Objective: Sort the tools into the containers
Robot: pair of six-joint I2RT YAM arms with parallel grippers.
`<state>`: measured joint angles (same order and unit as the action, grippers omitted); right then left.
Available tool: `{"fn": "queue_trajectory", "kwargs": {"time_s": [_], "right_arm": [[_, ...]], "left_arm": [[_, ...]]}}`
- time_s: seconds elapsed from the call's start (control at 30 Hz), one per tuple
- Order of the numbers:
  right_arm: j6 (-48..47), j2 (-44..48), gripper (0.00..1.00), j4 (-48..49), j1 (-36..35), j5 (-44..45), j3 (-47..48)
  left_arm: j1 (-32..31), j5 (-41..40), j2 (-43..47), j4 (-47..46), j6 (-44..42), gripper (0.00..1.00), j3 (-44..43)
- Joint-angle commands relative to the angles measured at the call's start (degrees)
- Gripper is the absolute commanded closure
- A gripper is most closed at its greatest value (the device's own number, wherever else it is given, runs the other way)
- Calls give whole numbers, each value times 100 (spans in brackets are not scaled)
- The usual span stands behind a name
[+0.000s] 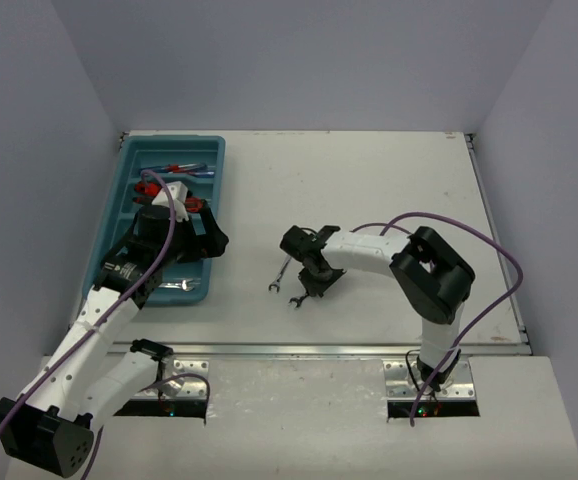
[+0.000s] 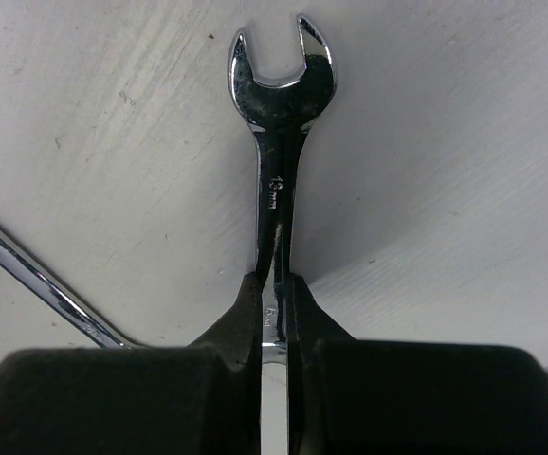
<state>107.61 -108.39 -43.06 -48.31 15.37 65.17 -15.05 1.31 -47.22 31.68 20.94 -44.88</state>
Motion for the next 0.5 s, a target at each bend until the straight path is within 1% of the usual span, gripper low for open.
{"fn": "queue_trajectory", "kwargs": {"time_s": [0.0,0.03,0.1,0.2,0.3,0.4,0.47], "right_arm": [[-544,465,100,-270,-11,959,-246],[-693,494,100,-156,-11,994,-276],[-1128,990,100,344,-12,1241,-617],[-2069,1566,100,924,-18,1355,-991],[-3083,2026,100,1474,-19,1363,-1127],[-4100,2289,100,1937,-11,1175,-1174],[-4870,2619,100,2485,-11,846,-1285]], "left_arm": [[-7,50,189,-195,-132,0,-148],[-7,17,231,-189,-134,0,-161],[-8,-47,394,-199,-75,0,-187],[-14,240,432,-324,110,0,-184],[-7,785,274,-547,340,0,-170],[-7,1230,174,-1015,627,0,-25],[-7,1589,347,-1630,1147,0,287]]}}
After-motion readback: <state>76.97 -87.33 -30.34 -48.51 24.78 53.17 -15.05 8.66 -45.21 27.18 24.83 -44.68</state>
